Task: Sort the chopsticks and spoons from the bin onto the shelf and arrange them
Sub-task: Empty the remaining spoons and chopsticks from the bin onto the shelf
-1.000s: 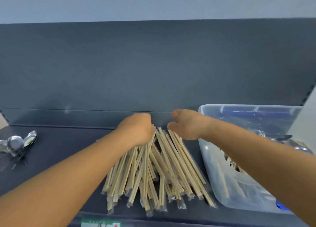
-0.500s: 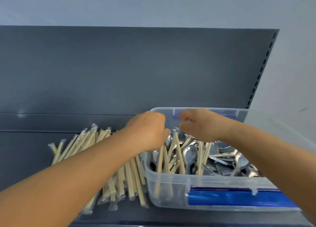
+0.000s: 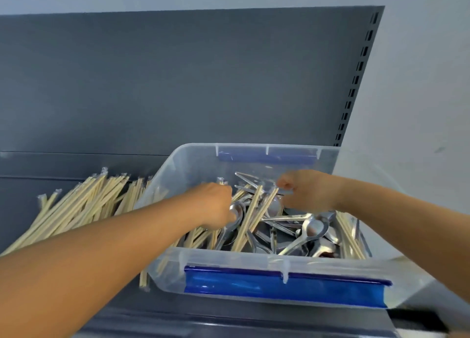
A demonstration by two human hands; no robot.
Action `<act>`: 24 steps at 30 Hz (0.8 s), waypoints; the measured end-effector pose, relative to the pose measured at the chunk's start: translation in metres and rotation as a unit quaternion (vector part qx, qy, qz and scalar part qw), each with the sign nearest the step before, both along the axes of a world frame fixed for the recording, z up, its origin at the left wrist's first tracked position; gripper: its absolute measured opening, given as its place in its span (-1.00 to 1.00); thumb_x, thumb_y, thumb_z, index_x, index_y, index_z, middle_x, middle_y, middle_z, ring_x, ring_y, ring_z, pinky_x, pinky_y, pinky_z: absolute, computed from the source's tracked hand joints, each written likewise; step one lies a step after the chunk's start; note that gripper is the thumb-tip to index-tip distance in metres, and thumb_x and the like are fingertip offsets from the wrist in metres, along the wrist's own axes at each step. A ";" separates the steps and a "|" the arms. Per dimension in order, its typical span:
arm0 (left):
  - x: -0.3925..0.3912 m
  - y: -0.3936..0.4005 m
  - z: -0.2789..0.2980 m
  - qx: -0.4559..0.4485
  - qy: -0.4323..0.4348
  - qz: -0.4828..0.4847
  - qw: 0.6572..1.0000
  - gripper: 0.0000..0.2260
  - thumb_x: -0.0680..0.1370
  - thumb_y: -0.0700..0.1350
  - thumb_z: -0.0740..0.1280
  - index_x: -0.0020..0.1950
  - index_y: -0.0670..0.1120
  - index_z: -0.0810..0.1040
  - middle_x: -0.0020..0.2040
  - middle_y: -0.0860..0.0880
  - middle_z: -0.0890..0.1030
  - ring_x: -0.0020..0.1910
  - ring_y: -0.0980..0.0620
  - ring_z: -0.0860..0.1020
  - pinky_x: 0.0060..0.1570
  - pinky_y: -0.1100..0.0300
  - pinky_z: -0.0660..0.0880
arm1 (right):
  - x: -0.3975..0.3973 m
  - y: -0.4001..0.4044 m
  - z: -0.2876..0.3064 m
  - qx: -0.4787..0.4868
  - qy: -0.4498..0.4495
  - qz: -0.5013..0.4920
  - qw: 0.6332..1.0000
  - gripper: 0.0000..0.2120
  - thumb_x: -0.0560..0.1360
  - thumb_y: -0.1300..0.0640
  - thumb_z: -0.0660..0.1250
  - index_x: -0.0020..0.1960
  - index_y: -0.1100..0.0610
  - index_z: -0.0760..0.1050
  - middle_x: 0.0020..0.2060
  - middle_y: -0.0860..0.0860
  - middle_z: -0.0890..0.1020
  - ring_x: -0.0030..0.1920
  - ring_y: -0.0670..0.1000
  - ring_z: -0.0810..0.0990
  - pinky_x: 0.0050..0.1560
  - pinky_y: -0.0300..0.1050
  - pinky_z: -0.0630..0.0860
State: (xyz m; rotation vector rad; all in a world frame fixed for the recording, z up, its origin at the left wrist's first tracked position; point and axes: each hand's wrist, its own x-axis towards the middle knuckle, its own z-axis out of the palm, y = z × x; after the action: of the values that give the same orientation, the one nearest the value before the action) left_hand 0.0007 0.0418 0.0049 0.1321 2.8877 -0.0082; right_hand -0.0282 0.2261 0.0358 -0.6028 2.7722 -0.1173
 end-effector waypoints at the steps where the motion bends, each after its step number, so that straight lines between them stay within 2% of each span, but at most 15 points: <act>1: -0.002 0.002 -0.003 0.002 -0.019 -0.006 1.000 -0.61 0.57 0.05 0.25 0.34 -0.10 0.37 0.20 -0.09 0.52 0.06 -0.06 0.51 -0.02 0.10 0.49 | -0.001 0.004 -0.003 0.018 0.000 0.006 1.000 -0.58 0.58 0.06 0.19 0.42 0.07 0.29 0.37 0.00 0.38 0.34 0.04 0.37 0.28 -0.14 0.31; 3: -0.006 0.005 -0.009 -0.002 -0.045 -0.027 0.999 -0.56 0.54 0.07 0.30 0.35 -0.08 0.36 0.21 -0.09 0.51 0.11 -0.06 0.50 0.08 0.04 0.51 | -0.005 0.011 -0.010 0.037 -0.015 0.014 0.999 -0.51 0.54 0.07 0.27 0.44 0.07 0.27 0.39 0.00 0.36 0.33 0.03 0.38 0.27 -0.14 0.32; 6: -0.011 0.012 -0.017 -0.023 -0.063 -0.050 0.997 -0.51 0.51 0.07 0.35 0.36 -0.08 0.34 0.15 -0.06 0.48 0.06 -0.05 0.51 0.00 0.09 0.51 | -0.011 0.020 -0.021 0.077 -0.066 0.014 0.995 -0.40 0.44 0.10 0.41 0.42 0.11 0.29 0.31 0.06 0.45 0.17 0.06 0.50 0.23 -0.04 0.45; 10: -0.024 0.020 -0.023 -0.026 -0.061 -0.059 0.996 -0.43 0.49 0.04 0.40 0.40 -0.10 0.26 0.13 -0.07 0.43 0.01 -0.04 0.48 -0.08 0.12 0.47 | -0.022 0.026 -0.036 0.143 -0.085 0.020 0.986 -0.41 0.38 0.14 0.47 0.35 0.21 0.35 0.19 0.09 0.56 0.15 0.09 0.56 0.20 0.01 0.49; 12: -0.030 0.023 -0.023 -0.024 -0.070 -0.051 0.996 -0.43 0.48 0.01 0.42 0.38 -0.14 0.26 0.10 -0.09 0.46 -0.01 -0.05 0.49 -0.09 0.13 0.49 | -0.028 0.031 -0.045 0.154 -0.096 0.014 0.983 -0.50 0.37 0.14 0.48 0.25 0.23 0.45 0.06 0.07 0.64 0.08 0.08 0.62 0.15 0.01 0.54; 14: -0.036 0.023 -0.024 -0.017 -0.070 -0.046 0.996 -0.58 0.49 -0.07 0.41 0.25 -0.18 0.37 -0.02 -0.09 0.51 -0.09 -0.04 0.50 -0.23 0.19 0.45 | -0.032 0.035 -0.053 0.166 -0.081 0.014 0.983 -0.67 0.39 0.13 0.45 0.12 0.20 0.55 -0.01 0.07 0.67 0.03 0.07 0.64 0.07 -0.08 0.56; 16: -0.042 0.019 -0.029 -0.015 -0.048 -0.044 0.998 -0.90 0.50 -0.14 0.35 -0.08 -0.16 0.50 -0.23 -0.06 0.47 -0.25 -0.01 0.46 -0.40 0.23 0.33 | -0.035 0.037 -0.054 0.160 -0.062 0.011 0.985 -0.78 0.42 0.14 0.40 0.05 0.18 0.60 -0.02 0.07 0.66 0.03 0.06 0.62 -0.02 -0.16 0.51; 17: -0.045 0.016 -0.030 -0.012 -0.038 -0.037 0.999 -0.84 0.51 -0.14 0.32 -0.25 -0.14 0.46 -0.32 -0.04 0.42 -0.32 0.00 0.41 -0.44 0.23 0.28 | -0.037 0.036 -0.054 0.149 -0.056 0.009 0.987 -0.80 0.42 0.15 0.38 0.02 0.18 0.60 -0.02 0.08 0.67 0.02 0.06 0.62 -0.07 -0.18 0.49; 19: -0.051 0.013 -0.024 0.000 -0.031 -0.034 0.999 -0.70 0.54 -0.13 0.28 -0.38 -0.13 0.36 -0.39 -0.05 0.36 -0.37 -0.01 0.35 -0.41 0.21 0.27 | -0.040 0.035 -0.052 0.127 -0.035 0.005 0.991 -0.84 0.43 0.17 0.33 -0.02 0.19 0.59 -0.05 0.08 0.65 -0.02 0.07 0.59 -0.10 -0.16 0.46; 21: -0.057 0.013 -0.013 0.025 -0.007 -0.045 0.999 -0.73 0.58 -0.10 0.22 -0.30 -0.15 0.44 -0.31 -0.08 0.44 -0.29 -0.04 0.39 -0.30 0.20 0.33 | -0.043 0.034 -0.048 0.102 -0.010 -0.005 0.995 -0.92 0.47 0.19 0.26 -0.11 0.15 0.53 -0.13 0.06 0.59 -0.07 0.05 0.52 -0.06 -0.13 0.46; 24: -0.062 0.025 0.004 0.061 0.053 -0.081 0.993 -0.75 0.63 -0.08 0.14 0.00 -0.18 0.56 -0.07 -0.12 0.55 -0.15 -0.03 0.43 -0.16 0.22 0.37 | -0.047 0.037 -0.042 0.082 0.015 -0.017 0.996 -0.81 0.51 0.25 0.18 -0.25 0.09 0.44 -0.22 0.00 0.51 -0.10 0.02 0.48 -0.10 -0.19 0.42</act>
State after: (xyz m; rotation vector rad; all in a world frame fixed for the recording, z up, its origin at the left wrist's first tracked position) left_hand -0.0616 0.0665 0.0089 0.4011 2.9745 0.1366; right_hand -0.0752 0.2627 -0.0058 -0.5202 2.7870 0.1118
